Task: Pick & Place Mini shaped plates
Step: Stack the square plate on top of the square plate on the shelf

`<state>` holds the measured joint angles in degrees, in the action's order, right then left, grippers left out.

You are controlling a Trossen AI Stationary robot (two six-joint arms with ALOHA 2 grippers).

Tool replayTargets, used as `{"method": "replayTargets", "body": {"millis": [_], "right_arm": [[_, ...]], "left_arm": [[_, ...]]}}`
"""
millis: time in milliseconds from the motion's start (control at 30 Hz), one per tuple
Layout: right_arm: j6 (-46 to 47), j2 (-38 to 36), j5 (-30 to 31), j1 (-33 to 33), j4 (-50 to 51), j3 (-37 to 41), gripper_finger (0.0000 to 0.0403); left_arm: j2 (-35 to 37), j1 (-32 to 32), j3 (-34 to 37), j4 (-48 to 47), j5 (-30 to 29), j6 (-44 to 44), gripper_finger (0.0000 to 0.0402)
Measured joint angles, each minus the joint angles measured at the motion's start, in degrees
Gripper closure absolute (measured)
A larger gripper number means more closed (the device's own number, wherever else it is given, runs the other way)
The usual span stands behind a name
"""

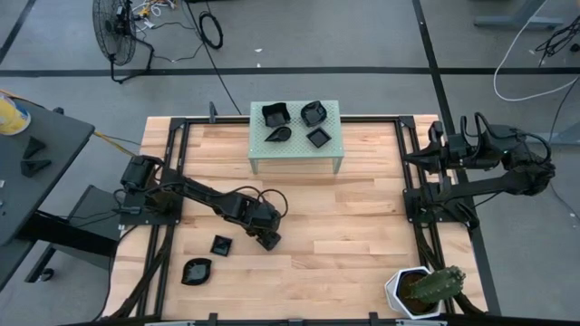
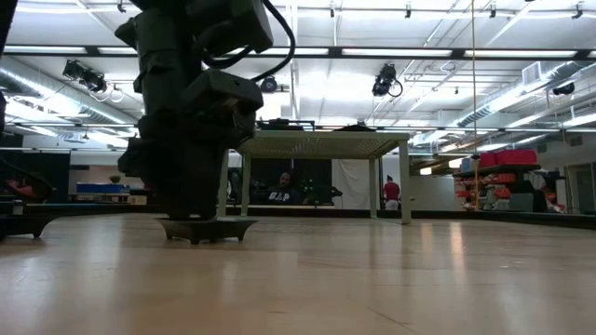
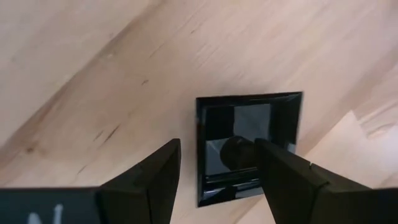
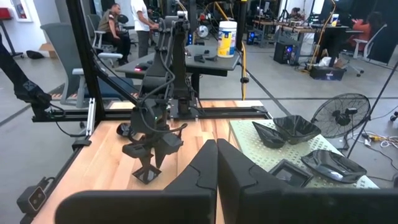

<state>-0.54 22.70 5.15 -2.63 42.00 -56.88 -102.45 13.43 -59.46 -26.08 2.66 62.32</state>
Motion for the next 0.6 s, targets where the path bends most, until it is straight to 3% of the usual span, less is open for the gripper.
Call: {"method": "replayTargets", "body": {"millis": [167, 600], "right_arm": [[0.0, -0.02, 0.0, 0.0, 0.0, 0.02, 0.0399], [0.0, -0.02, -0.02, 0.01, 0.0, 0.01, 0.0399]], "left_arm": [[0.0, -0.06, 0.0, -1.23, 0.56, -0.37, 0.0204], [0.0, -0.06, 0.0, -1.23, 1.68, -0.61, 0.0283]]}}
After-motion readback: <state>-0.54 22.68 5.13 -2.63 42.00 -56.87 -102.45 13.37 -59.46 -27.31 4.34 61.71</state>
